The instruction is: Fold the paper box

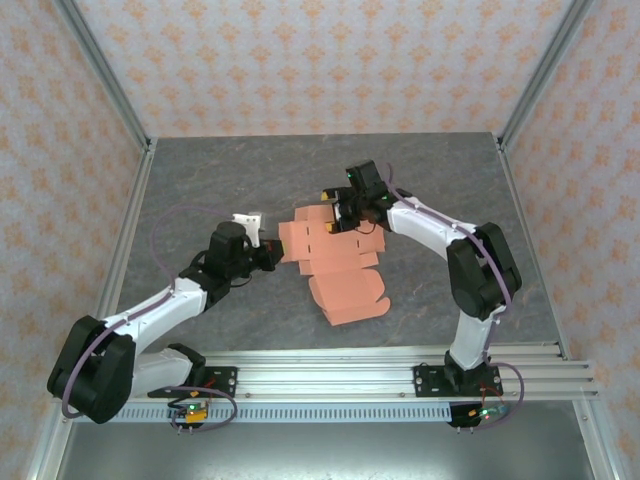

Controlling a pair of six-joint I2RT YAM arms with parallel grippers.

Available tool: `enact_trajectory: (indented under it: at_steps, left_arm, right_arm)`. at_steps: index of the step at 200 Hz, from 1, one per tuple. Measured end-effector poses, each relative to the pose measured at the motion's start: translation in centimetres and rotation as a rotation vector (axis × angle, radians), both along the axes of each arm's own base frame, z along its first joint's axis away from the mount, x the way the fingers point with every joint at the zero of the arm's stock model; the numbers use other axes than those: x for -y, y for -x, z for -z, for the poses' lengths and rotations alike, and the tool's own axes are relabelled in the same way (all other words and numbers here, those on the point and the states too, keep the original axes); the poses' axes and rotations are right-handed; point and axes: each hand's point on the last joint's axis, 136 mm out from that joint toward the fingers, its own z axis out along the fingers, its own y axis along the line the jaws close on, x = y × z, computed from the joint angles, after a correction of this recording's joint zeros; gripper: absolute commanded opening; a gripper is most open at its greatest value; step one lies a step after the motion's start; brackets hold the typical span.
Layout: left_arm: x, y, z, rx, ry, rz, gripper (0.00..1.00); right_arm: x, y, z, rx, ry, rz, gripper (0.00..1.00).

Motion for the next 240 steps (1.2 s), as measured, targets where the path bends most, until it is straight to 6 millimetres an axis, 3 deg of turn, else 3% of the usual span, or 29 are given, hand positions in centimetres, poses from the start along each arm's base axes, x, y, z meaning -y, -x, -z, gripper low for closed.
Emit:
enact_trajectory:
  at_steps: [21, 50, 85, 133, 145, 191, 240]
  left_arm:
    - [0.0, 0.1, -0.7, 0.036, -0.012, 0.015, 0.0]
    - [-0.4, 0.1, -1.8, 0.08, -0.027, 0.012, 0.0]
    - [-0.9, 0.0, -1.6, 0.086, -0.052, -0.015, 0.02]
    - [-2.3, 0.0, -0.1, 0.06, -0.108, -0.078, 0.1]
    - [-2.4, -0.1, -0.1, 0.062, -0.112, -0.087, 0.17]
    - [-3.1, 0.2, 0.8, 0.025, -0.141, -0.115, 0.62]
    - [-4.1, 0.5, 0.1, 0.033, -0.158, -0.139, 0.69]
  right_arm:
    - [0.0, -0.2, 0.6, -0.015, 0.004, 0.002, 0.63]
    - [-0.2, -0.6, 0.8, -0.02, 0.017, -0.003, 0.54]
    - [-0.1, -0.9, 0.6, 0.0, 0.028, -0.012, 0.44]
    - [0.1, -0.9, 0.6, 0.033, 0.06, -0.047, 0.14]
    - [0.1, -0.9, 0.6, 0.037, 0.063, -0.051, 0.1]
    - [0.1, -1.6, 0.6, 0.094, 0.071, -0.054, 0.08]
    - [-0.2, -1.8, 2.1, 0.241, 0.052, -0.093, 0.07]
